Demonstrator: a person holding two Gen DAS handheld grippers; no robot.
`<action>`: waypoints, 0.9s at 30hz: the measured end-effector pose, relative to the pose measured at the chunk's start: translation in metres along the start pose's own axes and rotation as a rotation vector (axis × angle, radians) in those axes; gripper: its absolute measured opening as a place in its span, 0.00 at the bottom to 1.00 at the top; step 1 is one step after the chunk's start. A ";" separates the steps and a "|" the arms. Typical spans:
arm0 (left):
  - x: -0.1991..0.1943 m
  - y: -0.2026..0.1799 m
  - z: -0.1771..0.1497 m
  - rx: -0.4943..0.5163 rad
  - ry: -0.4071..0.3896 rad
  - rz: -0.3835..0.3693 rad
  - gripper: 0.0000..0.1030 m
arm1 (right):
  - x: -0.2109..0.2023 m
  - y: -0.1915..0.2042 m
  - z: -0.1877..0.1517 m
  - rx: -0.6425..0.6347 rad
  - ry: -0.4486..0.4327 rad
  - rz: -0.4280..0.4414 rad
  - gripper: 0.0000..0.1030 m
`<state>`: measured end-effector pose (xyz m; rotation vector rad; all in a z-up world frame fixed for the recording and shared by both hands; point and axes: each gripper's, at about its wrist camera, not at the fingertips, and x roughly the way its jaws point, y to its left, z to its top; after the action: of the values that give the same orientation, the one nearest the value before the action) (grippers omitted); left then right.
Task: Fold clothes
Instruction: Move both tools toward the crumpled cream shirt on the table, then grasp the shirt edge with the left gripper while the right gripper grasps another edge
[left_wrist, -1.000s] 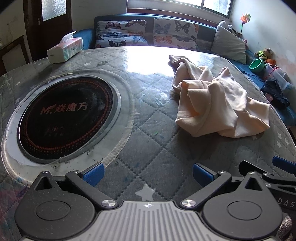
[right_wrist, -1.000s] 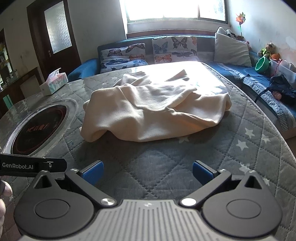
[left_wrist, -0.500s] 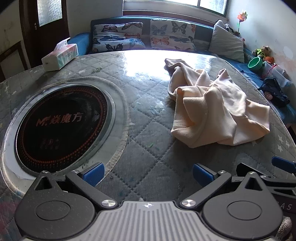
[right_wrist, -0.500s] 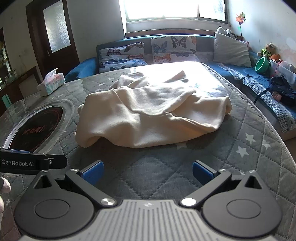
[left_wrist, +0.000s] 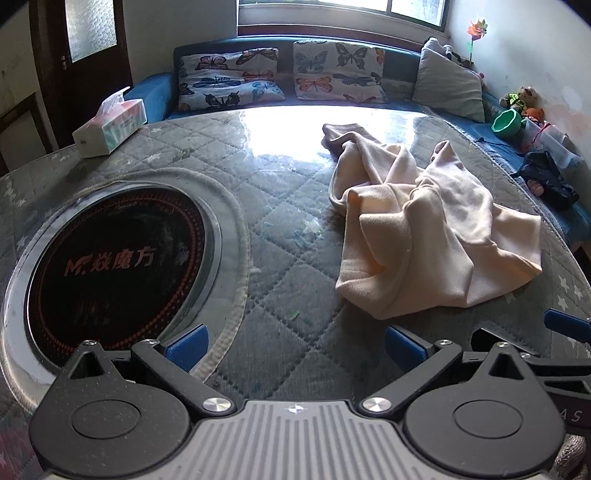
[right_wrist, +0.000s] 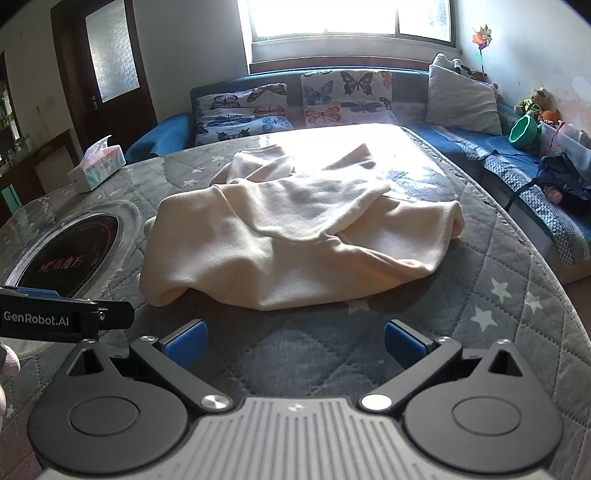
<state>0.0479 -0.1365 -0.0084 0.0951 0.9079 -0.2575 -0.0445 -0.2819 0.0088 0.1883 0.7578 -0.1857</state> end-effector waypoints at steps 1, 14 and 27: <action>0.001 -0.001 0.001 0.004 -0.001 0.001 1.00 | 0.001 0.000 0.001 -0.001 0.000 -0.001 1.00; 0.006 -0.002 0.019 0.018 -0.028 -0.007 1.00 | 0.009 -0.005 0.012 -0.015 0.003 -0.010 1.00; -0.012 -0.019 0.046 0.124 -0.157 -0.132 0.99 | 0.009 -0.016 0.023 -0.014 -0.007 -0.025 1.00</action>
<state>0.0712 -0.1610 0.0293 0.1280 0.7425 -0.4382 -0.0269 -0.3037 0.0172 0.1643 0.7546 -0.2048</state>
